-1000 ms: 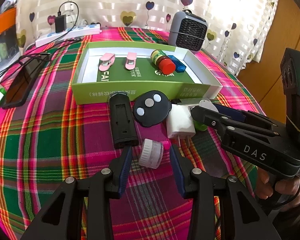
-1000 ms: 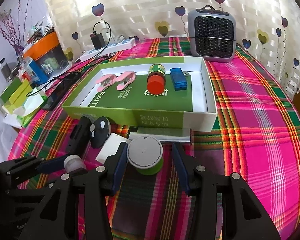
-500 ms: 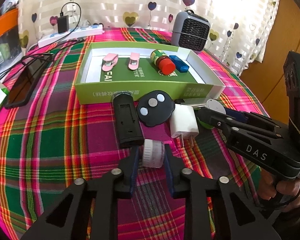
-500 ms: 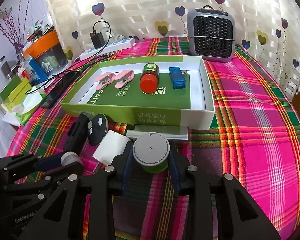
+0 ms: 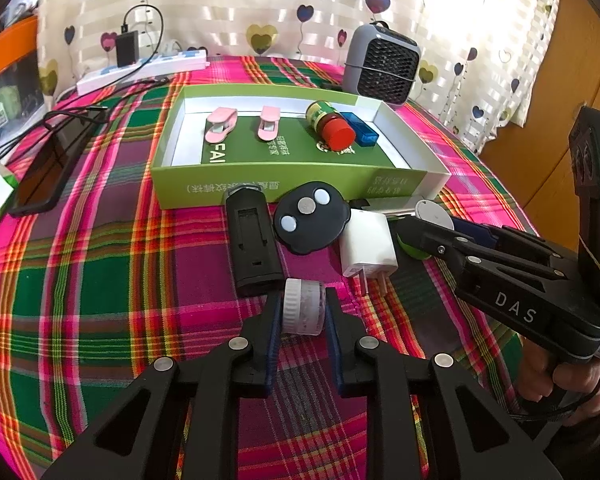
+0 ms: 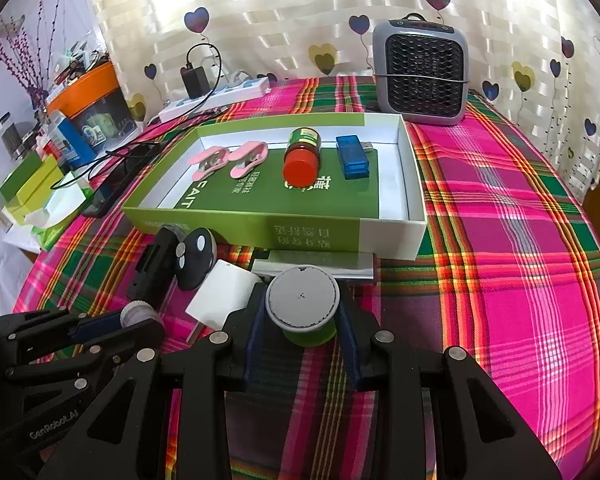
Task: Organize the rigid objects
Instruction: 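Lift and carry both held items over the box tray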
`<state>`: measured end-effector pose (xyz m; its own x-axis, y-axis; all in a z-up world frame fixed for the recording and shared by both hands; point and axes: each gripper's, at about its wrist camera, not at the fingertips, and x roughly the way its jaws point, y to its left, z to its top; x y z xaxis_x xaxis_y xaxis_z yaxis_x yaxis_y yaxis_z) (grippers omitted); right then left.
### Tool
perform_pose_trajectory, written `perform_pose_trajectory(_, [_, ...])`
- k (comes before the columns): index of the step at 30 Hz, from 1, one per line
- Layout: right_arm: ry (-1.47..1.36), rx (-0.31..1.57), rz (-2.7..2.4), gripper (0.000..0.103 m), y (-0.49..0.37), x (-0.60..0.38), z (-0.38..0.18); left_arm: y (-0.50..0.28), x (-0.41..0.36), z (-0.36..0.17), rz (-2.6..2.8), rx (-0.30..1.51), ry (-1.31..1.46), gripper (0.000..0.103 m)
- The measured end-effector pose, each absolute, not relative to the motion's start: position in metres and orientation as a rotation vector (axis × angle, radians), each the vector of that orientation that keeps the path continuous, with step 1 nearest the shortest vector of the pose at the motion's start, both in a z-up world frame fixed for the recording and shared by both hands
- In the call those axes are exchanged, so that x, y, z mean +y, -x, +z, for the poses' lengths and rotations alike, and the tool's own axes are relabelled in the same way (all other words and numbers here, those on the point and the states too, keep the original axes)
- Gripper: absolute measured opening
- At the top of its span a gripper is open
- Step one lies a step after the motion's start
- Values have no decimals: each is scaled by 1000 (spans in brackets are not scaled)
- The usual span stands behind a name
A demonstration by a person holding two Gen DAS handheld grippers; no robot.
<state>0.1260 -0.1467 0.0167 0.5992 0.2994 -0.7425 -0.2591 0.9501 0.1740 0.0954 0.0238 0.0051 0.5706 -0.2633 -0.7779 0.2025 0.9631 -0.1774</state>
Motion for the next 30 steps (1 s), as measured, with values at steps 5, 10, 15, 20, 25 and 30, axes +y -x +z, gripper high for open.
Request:
perform_pose_trajectory(5, [-49, 869, 326, 34, -126, -147, 17, -95, 24, 6, -276, 921, 74, 18])
perform_pose_trajectory(10, [-44, 863, 325, 34, -124, -146, 18, -95, 26, 9, -276, 915, 79, 18])
perform_pose_trajectory(15, [-42, 860, 329, 34, -122, -146, 19, -93, 26, 9, -279, 908, 81, 18])
perform_pose_trajectory(20, [-44, 854, 328, 34, -121, -146, 21, -91, 25, 12, -280, 898, 79, 18])
perform_pose_trajectory(25, [-49, 842, 330, 34, -120, -148, 26, -89, 25, 16, -281, 889, 77, 18])
perform_pose_trajectory(30, [-54, 834, 334, 34, -120, -150, 30, -89, 26, 20, -279, 882, 82, 18])
